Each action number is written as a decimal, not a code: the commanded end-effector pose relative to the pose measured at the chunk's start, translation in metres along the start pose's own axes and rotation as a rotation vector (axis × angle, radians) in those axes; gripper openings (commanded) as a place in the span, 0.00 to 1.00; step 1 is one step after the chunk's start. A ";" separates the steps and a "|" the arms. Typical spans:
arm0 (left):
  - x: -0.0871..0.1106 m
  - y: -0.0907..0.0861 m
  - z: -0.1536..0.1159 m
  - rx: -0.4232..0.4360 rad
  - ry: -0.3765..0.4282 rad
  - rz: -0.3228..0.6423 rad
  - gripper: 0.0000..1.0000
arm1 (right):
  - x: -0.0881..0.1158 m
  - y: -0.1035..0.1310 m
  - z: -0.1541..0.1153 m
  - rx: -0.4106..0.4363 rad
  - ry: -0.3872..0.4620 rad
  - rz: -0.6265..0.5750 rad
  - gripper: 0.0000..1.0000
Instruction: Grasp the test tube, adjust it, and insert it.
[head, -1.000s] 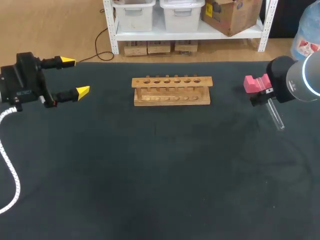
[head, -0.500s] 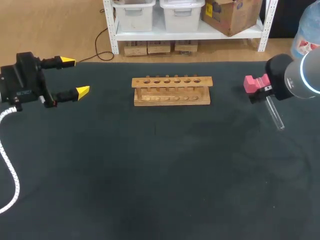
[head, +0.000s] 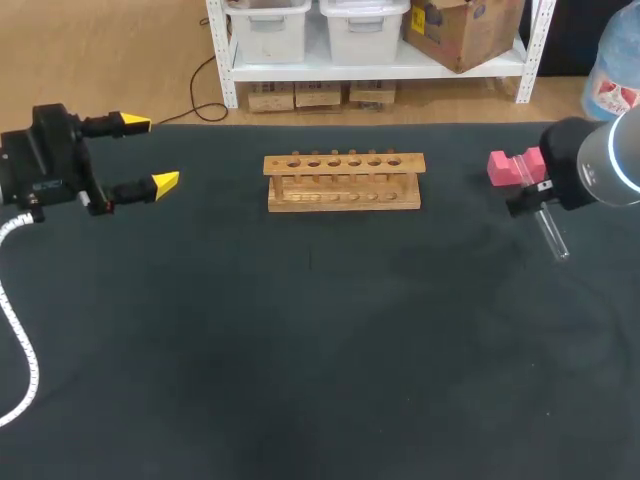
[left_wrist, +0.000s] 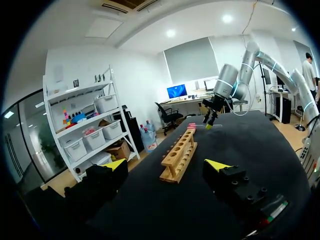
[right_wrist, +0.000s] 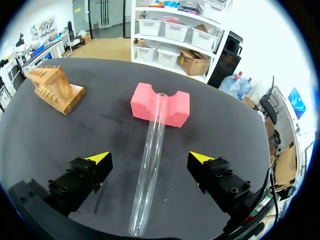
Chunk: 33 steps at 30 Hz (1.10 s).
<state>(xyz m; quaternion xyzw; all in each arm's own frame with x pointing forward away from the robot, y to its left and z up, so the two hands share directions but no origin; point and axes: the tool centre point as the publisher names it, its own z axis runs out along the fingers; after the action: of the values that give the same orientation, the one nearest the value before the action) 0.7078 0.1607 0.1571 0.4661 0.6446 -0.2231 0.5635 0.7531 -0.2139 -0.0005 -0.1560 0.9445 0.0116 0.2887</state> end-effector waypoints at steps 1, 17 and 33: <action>0.001 -0.002 0.001 -0.012 -0.004 0.003 1.00 | 0.005 -0.001 -0.008 -0.001 0.009 0.006 1.00; 0.001 -0.002 0.001 -0.012 -0.004 0.003 1.00 | 0.014 0.000 -0.002 -0.011 0.038 0.012 1.00; 0.001 -0.002 0.001 -0.012 -0.004 0.003 1.00 | 0.017 0.001 0.011 -0.022 0.063 -0.010 0.90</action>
<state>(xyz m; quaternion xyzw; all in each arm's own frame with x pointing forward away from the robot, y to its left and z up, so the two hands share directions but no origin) 0.7075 0.1605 0.1570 0.4655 0.6448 -0.2226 0.5638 0.7407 -0.2169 -0.0183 -0.1634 0.9514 0.0147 0.2607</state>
